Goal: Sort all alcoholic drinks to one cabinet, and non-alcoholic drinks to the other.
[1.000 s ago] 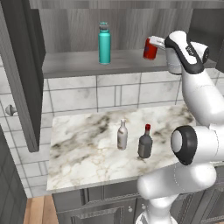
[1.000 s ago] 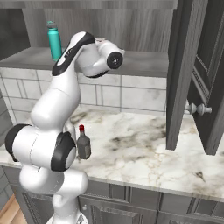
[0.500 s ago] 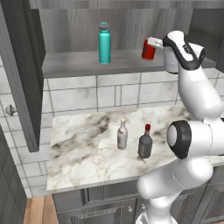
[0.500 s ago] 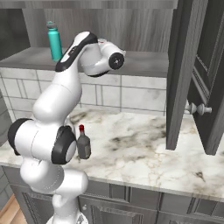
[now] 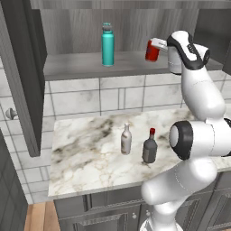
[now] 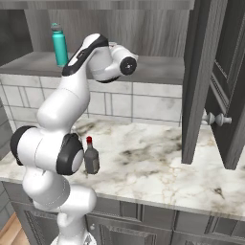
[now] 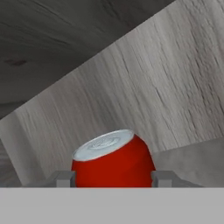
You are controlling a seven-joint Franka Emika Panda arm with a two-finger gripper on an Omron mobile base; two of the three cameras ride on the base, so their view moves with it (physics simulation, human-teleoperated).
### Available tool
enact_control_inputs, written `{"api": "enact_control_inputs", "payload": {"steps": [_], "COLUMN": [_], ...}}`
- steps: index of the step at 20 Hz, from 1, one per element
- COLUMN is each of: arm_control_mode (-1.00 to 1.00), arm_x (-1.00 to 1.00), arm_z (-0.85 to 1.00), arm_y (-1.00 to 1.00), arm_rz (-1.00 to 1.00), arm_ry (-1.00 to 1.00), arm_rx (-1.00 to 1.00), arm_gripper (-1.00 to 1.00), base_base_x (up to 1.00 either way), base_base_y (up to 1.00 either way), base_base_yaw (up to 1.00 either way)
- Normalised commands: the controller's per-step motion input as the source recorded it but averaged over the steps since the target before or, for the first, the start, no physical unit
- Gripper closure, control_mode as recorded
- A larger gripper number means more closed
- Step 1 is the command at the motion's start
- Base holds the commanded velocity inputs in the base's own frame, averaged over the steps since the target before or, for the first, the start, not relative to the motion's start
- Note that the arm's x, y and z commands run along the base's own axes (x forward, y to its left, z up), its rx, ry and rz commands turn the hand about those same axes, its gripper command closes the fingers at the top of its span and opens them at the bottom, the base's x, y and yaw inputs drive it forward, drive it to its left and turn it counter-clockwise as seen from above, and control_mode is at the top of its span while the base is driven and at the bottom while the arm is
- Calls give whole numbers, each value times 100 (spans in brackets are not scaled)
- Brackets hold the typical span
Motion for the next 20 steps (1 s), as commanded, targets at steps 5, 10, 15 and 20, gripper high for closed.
{"api": "enact_control_inputs", "payload": {"steps": [5,10,15,20], "arm_control_mode": [-100,-100,-100,-100], "arm_x": [0,0,0,-15], "arm_z": [-18,-4,0,8], "arm_y": [5,10,9,1], "arm_rz": [0,0,-1,-4], "arm_ry": [0,0,-3,-7], "arm_rx": [-4,-4,-2,-1], "arm_gripper": [-100,-100,-100,-100], "base_base_x": [0,0,0,0], "base_base_y": [0,0,0,0], "base_base_yaw": [0,0,0,0]}}
